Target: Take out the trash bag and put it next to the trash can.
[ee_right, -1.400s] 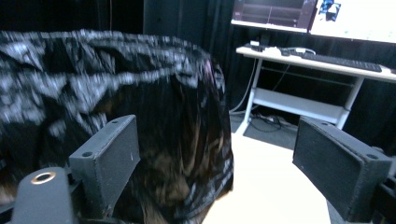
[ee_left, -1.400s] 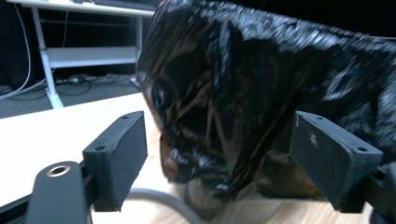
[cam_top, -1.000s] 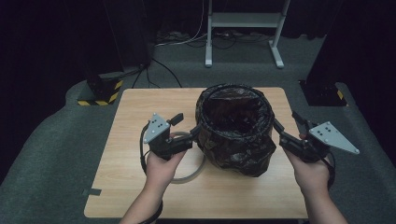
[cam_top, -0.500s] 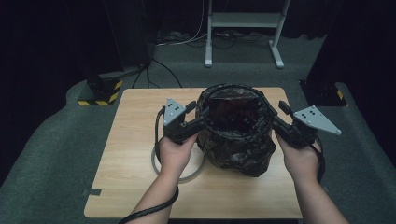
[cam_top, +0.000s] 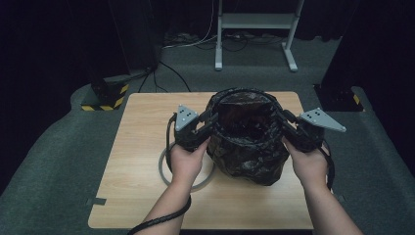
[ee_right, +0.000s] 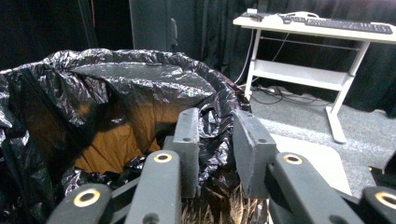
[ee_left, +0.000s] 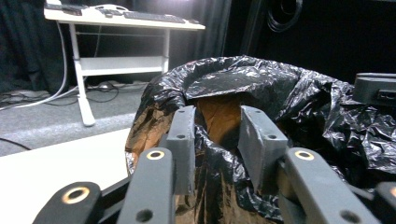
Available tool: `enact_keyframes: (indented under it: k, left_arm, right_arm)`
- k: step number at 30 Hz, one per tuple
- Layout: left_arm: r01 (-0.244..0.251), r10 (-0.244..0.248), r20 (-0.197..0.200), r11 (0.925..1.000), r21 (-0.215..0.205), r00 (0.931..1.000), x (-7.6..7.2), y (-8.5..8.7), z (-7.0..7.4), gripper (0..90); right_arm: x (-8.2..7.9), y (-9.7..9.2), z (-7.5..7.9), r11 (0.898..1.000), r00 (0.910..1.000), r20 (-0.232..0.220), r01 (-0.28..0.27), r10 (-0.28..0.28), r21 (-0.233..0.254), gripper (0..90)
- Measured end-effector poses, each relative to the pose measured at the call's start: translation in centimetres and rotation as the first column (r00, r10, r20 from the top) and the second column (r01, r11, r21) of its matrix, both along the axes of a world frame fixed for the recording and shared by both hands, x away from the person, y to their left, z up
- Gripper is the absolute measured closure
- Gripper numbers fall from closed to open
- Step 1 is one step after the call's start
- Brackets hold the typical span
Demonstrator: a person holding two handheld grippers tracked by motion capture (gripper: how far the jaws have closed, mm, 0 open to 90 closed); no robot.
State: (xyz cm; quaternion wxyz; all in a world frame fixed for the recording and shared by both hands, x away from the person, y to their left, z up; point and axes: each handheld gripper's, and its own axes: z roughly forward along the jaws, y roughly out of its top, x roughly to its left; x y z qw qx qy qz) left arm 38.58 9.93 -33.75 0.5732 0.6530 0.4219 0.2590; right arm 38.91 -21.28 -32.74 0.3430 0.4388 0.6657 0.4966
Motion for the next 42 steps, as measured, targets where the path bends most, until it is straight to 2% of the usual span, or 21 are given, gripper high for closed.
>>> enact_keyframes:
  k: [3,5,8,11,12,13,16,17,18,20,23,28,30,31,33,36,40,42]
  left_arm:
    - [-0.009,0.009,0.004,0.9998,-0.020,1.0000,-0.1,0.1,-0.1,68.2]
    - [-0.034,0.035,0.013,0.9990,-0.027,0.9993,-0.2,0.1,-0.1,76.3]
    - [-0.050,0.050,0.029,0.9985,-0.022,0.9983,-0.4,0.0,-0.2,77.9]
    - [-0.071,0.072,0.046,0.9974,-0.014,0.9964,-0.6,0.0,-0.1,81.9]
    - [-0.064,0.065,0.051,0.9976,-0.028,0.9966,-0.7,0.1,-0.1,87.0]
    - [-0.056,0.058,0.049,0.9980,-0.029,0.9971,-0.7,0.2,-0.1,90.0]
    - [-0.049,0.050,0.052,0.9986,-0.021,0.9974,-0.7,0.2,-0.1,90.0]
    - [-0.048,0.050,0.051,0.9985,-0.024,0.9975,-0.7,0.1,-0.1,90.0]
    - [-0.047,0.048,0.050,0.9985,-0.028,0.9976,-0.7,0.1,-0.1,90.0]
    - [-0.044,0.045,0.048,0.9985,-0.033,0.9978,-0.7,0.1,-0.1,90.0]
    - [-0.037,0.039,0.058,0.9984,-0.044,0.9976,-0.7,0.1,0.2,90.0]
    - [-0.024,0.031,0.095,0.9973,-0.069,0.9950,-1.1,0.1,1.2,90.0]
    - [-0.021,0.028,0.109,0.9974,-0.069,0.9936,-1.1,0.1,1.7,90.0]
    - [-0.020,0.028,0.115,0.9972,-0.071,0.9930,-1.1,0.2,2.0,90.0]
    - [-0.014,0.023,0.128,0.9972,-0.073,0.9916,-1.2,0.2,2.7,90.0]
    - [-0.003,0.018,0.161,0.9958,-0.092,0.9869,-1.5,0.3,3.9,90.0]
    - [0.021,0.004,0.211,0.9930,-0.116,0.9774,-2.4,0.4,5.6,90.0]
    - [0.037,-0.010,0.233,0.9929,-0.113,0.9725,-2.9,0.4,6.0,90.0]
  right_arm:
    - [0.0,0.0,0.0,1.000,1.0000,-0.005,0.003,-0.003,0.007,72.7]
    - [0.1,0.0,0.0,1.000,0.9999,-0.008,0.009,-0.009,0.014,73.4]
    - [0.1,0.1,0.0,1.000,0.9998,-0.008,0.019,-0.019,0.015,74.6]
    - [0.0,0.2,0.0,0.999,0.9995,0.007,0.032,-0.032,0.004,78.1]
    - [-0.1,0.2,0.1,0.999,0.9989,0.018,0.043,-0.043,0.000,83.0]
    - [-0.2,0.2,0.1,0.999,0.9985,0.025,0.050,-0.049,-0.008,83.2]
    - [-0.3,0.3,0.1,0.998,0.9983,0.034,0.049,-0.049,-0.025,84.0]
    - [-0.3,0.3,0.1,0.998,0.9979,0.042,0.050,-0.048,-0.036,88.9]
    - [-0.5,0.2,0.2,0.997,0.9964,0.064,0.059,-0.056,-0.042,90.0]
    - [-0.5,0.2,0.2,0.998,0.9975,0.057,0.044,-0.042,-0.033,90.0]
    - [-0.7,0.3,0.2,0.998,0.9956,0.081,0.050,-0.047,-0.036,90.0]
    - [-1.2,0.1,0.9,0.998,0.9863,0.151,0.069,-0.068,-0.006,90.0]
    - [-1.5,0.0,1.5,0.997,0.9785,0.191,0.079,-0.079,0.004,90.0]
    - [-1.5,0.0,1.5,0.997,0.9785,0.191,0.079,-0.079,0.004,90.0]
    - [-1.8,-0.1,2.0,0.996,0.9727,0.215,0.086,-0.086,0.013,90.0]
    - [-2.2,-0.3,3.2,0.996,0.9639,0.250,0.085,-0.091,0.035,90.0]
    - [-2.6,-0.4,4.2,0.996,0.9569,0.276,0.080,-0.091,0.049,90.0]
    - [-3.0,-0.5,4.7,0.995,0.9514,0.295,0.075,-0.090,0.061,90.0]
